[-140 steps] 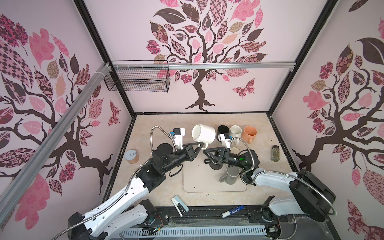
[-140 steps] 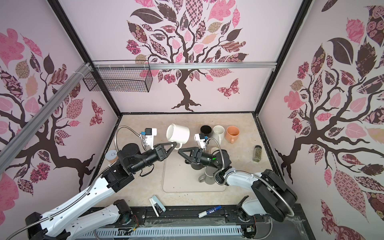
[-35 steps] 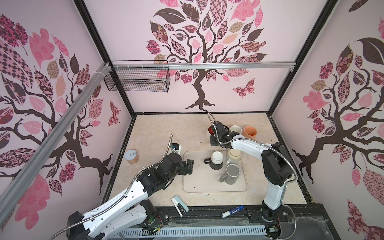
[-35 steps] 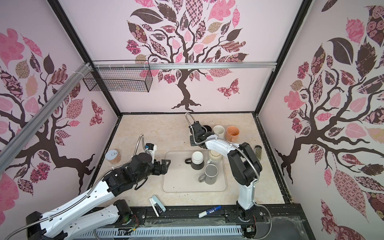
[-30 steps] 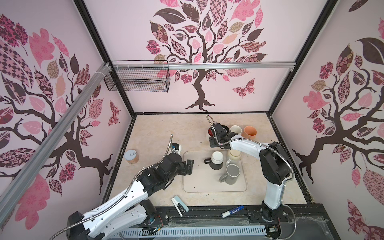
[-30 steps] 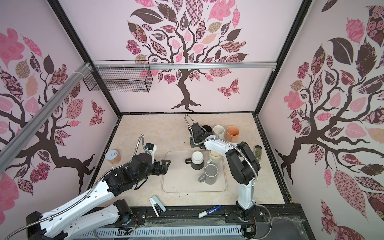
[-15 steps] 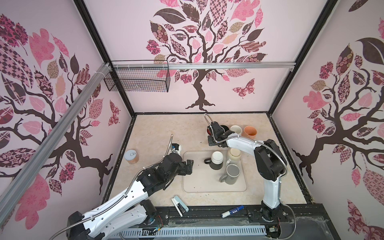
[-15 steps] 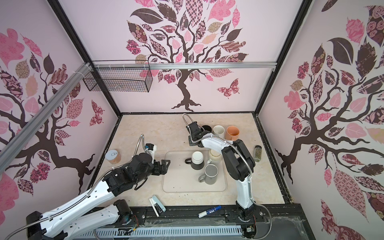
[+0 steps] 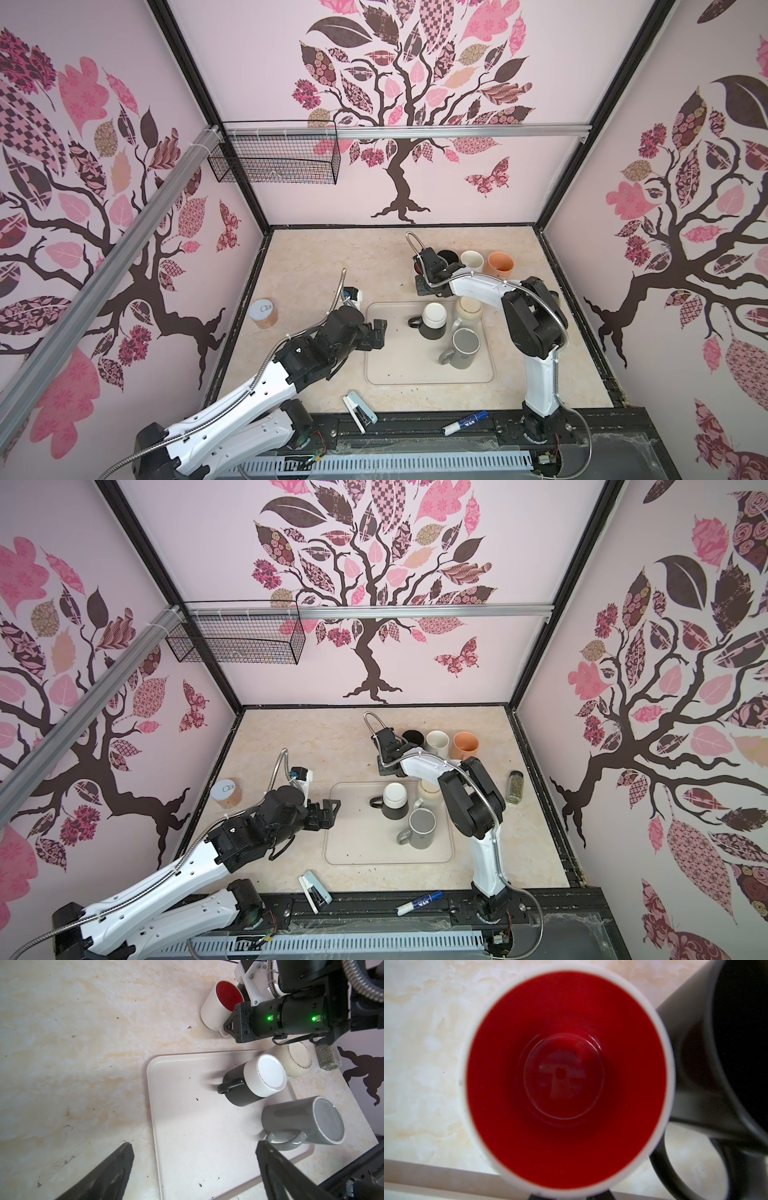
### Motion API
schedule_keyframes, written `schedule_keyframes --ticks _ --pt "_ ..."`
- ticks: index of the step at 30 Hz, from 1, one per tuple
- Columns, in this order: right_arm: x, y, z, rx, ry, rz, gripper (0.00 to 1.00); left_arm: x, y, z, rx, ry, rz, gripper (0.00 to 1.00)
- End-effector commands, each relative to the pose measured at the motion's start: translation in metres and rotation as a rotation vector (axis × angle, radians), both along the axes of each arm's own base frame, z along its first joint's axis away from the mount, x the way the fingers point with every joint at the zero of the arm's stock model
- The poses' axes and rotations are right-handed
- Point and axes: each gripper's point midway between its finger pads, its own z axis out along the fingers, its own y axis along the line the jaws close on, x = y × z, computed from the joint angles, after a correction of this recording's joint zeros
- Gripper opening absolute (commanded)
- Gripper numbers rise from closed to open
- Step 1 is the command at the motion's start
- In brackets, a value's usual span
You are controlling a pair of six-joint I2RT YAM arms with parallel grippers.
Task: Turn the mug right side up
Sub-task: 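Lower the red-lined white mug upright beside the black mug with the right gripper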
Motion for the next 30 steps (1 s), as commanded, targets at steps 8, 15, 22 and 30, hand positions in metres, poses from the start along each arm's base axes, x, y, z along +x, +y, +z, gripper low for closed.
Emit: schedule_keyframes --ticks 8,15,22,30 --pt "0.018 0.005 0.017 0.016 -0.061 -0.038 0.11 0.003 0.000 0.008 0.001 -0.024 0.004 0.95" --pt "0.015 0.007 0.028 0.049 -0.071 -0.034 0.19 0.003 -0.002 0.006 0.002 -0.018 -0.001 0.96" --pt "0.014 0.009 0.029 0.055 -0.066 -0.026 0.25 0.003 -0.002 0.005 0.001 -0.017 -0.001 0.96" --pt "0.009 0.014 0.047 0.058 -0.076 -0.001 0.32 0.002 -0.002 0.006 0.000 -0.020 -0.008 0.96"
